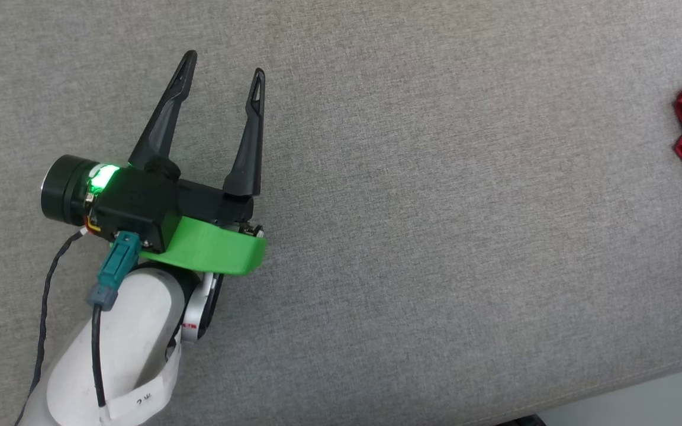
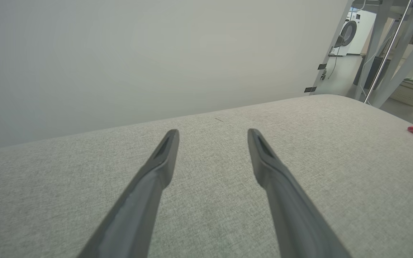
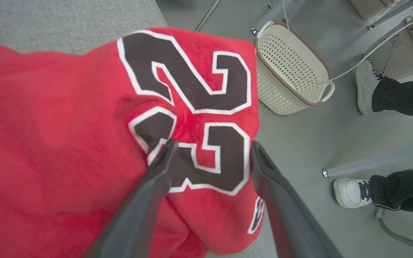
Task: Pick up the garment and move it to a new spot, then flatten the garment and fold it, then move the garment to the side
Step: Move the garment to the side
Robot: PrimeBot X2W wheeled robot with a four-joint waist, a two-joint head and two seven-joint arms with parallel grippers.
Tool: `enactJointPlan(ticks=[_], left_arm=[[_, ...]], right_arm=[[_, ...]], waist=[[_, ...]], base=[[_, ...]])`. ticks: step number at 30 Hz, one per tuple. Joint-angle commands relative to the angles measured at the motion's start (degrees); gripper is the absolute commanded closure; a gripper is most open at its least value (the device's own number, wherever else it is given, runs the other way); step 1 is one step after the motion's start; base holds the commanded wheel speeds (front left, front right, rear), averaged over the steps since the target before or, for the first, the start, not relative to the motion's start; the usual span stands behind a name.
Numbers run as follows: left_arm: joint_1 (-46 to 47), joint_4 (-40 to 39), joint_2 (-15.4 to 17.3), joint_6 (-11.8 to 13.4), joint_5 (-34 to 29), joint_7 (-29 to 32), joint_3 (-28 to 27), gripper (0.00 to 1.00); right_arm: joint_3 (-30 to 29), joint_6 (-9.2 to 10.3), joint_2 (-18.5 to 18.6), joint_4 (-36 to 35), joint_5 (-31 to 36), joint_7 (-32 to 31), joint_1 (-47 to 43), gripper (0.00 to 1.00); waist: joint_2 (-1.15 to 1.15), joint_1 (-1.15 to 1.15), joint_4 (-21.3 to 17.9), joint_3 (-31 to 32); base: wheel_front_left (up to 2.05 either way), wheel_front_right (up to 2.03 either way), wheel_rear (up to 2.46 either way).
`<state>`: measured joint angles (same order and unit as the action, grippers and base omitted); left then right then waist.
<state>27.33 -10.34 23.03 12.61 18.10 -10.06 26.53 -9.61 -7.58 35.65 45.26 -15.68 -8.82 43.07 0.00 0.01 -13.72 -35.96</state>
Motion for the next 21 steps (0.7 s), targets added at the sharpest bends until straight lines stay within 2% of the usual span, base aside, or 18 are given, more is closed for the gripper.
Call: enactJointPlan(ticks=[1,6,10,14,21], left_arm=[[0.0,0.2,-0.3,0.2,0.3,-0.6,-0.2,0.0],[-1.6,1.5,-0.8,0.3,1.1,-1.6,-0.1,0.0],[-3.8,3.0,-1.4,0.6,2.1,-2.5,0.0,0.0],[-6.7,4.4,-2.1,1.0,3.3,-3.2,-0.1,0.0],[-12.1,6.6,-2.9,1.6,5.2,-4.0,-0.3,0.0]], right_arm=[[-0.7,0.09,-0.3,0.8,1.4,1.2,1.0,0.0],[-4.6,0.09,-0.5,2.0,7.7,7.2,1.2,0.0],[-7.7,0.09,-2.3,1.6,12.3,12.0,-0.2,0.0],[-9.5,0.09,-5.3,-0.5,13.8,17.2,-3.0,0.0],[-10.8,0.09,-11.3,-6.2,13.8,21.3,-10.9,0.0]], waist=[[0.0,-0.01,0.4,1.3],[0.0,-0.01,1.1,4.8],[0.0,-0.01,2.0,8.7],[0.0,-0.01,2.8,12.8],[0.0,-0.01,4.9,19.2]], base=[[0.0,0.0,0.0],[0.0,0.0,0.0],[0.0,0.0,0.0],[0.0,0.0,0.0],[0.0,0.0,0.0]])
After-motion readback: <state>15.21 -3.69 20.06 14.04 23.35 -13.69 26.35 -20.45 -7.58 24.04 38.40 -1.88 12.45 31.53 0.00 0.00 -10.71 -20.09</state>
